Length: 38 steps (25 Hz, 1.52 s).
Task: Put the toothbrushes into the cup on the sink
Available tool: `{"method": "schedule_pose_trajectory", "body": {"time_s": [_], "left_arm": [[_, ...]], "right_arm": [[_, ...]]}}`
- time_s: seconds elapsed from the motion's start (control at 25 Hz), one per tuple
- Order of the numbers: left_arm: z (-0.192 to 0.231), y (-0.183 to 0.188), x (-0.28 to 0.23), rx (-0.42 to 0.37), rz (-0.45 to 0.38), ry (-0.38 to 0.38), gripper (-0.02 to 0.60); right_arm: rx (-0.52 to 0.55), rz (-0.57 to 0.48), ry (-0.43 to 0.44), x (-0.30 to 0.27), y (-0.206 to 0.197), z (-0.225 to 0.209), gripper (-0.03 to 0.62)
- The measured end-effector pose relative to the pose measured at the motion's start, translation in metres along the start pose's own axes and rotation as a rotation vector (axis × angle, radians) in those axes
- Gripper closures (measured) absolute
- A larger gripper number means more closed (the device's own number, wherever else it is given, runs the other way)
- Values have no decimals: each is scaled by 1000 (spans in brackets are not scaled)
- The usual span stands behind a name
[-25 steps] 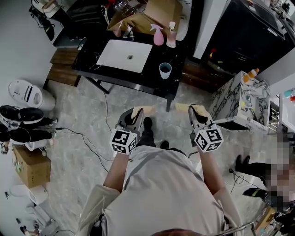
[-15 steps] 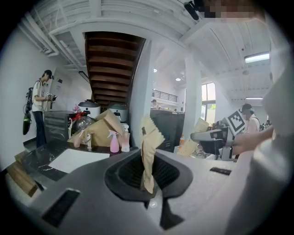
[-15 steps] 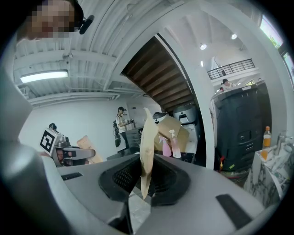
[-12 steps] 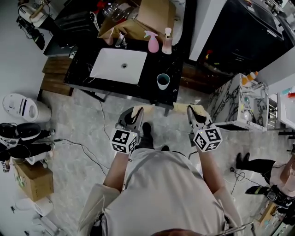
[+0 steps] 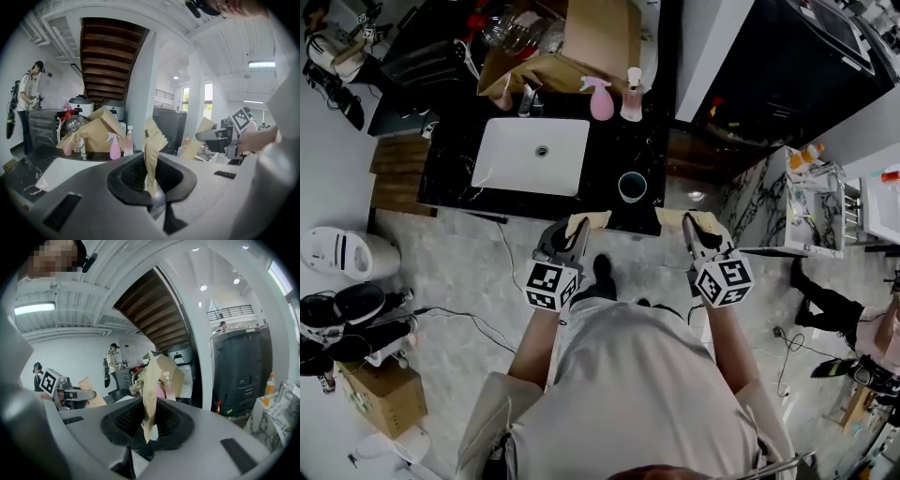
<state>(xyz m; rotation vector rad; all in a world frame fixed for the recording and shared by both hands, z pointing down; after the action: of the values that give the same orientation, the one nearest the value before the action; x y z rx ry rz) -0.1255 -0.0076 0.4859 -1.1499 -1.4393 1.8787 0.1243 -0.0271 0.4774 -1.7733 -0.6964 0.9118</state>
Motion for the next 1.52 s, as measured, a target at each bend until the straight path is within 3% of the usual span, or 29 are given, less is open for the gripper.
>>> {"method": "schedule_pose_trajectory", "body": {"time_s": [0.4,0.84,1.12,1.52], "left_arm": [[60,20,-52,-39,18,-120,548],[82,22,-72,-45,28,-200,548],[81,17,-70,-19,26,-167,548],[81,12,-61,42,16,-42,548]], "right_arm": [[-11,0,-119,-51,18,-2,520],[-21,12,-179,-75,22,5,520],[-5,28,-142,-79,23,7,520],[20,64,-29,-103,21,2,520]]}}
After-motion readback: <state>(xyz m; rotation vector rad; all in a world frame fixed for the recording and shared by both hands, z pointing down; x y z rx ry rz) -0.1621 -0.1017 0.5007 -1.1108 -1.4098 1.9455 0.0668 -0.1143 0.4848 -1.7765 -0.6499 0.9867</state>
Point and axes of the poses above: the fingertips, and each gripper's own axes: x backward along the fingers, z to its left, y out of its top, the point moved 3 cm from there along x, backward along the fingers, and after that the axes turned 1 degree about -x, right-handed, at the moved point
